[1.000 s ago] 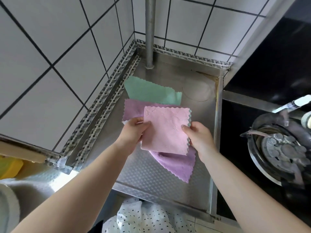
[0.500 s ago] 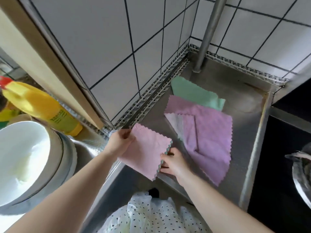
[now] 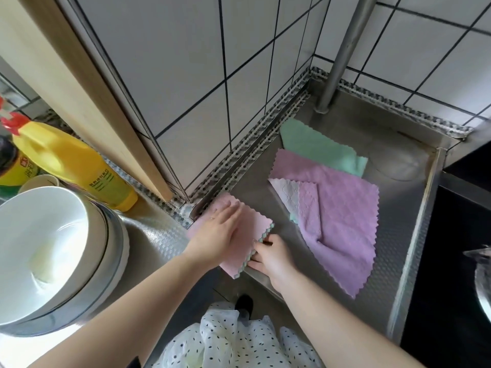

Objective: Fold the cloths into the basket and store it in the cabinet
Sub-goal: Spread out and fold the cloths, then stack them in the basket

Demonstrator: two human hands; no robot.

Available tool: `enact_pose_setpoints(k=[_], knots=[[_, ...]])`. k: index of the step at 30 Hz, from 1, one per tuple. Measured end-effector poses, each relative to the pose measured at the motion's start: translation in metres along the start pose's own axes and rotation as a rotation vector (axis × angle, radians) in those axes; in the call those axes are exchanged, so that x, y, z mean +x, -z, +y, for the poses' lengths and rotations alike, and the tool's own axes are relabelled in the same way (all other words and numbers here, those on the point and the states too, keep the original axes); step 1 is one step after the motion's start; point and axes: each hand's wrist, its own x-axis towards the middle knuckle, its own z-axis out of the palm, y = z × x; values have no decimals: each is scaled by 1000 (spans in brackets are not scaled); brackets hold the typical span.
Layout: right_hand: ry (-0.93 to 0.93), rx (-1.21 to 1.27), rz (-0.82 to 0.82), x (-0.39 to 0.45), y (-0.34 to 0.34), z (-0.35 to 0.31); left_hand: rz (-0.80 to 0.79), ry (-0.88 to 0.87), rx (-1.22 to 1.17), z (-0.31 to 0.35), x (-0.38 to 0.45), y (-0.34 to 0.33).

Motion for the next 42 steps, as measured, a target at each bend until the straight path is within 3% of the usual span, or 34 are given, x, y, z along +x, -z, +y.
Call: enact_pose_setpoints(k=[4,13,20,23,27,31,36,42], knots=[[22,-52,20,3,-1,0,-107,-4,89,-4,-8,-14],[148,-269,61,0,45,-10,-2,20,15,7,11,0],[397,-699,422,-15,126,-22,-32,-277,61,68,92,8],[406,-939,455,-24,144,-15,-99,-434,152,91,118,5],[481,-1188,480,-27,153,-5,-205,-559,456,109,137,-3],[511,-1287,514,-22,151,-1,-250,-546,417,109,143,-6],[533,-1220,523,-22,153,-6,-323,-611,306,87,146,-9],[451,-877,502,-36,173,-43,-213,-556,122,90,142,-12]])
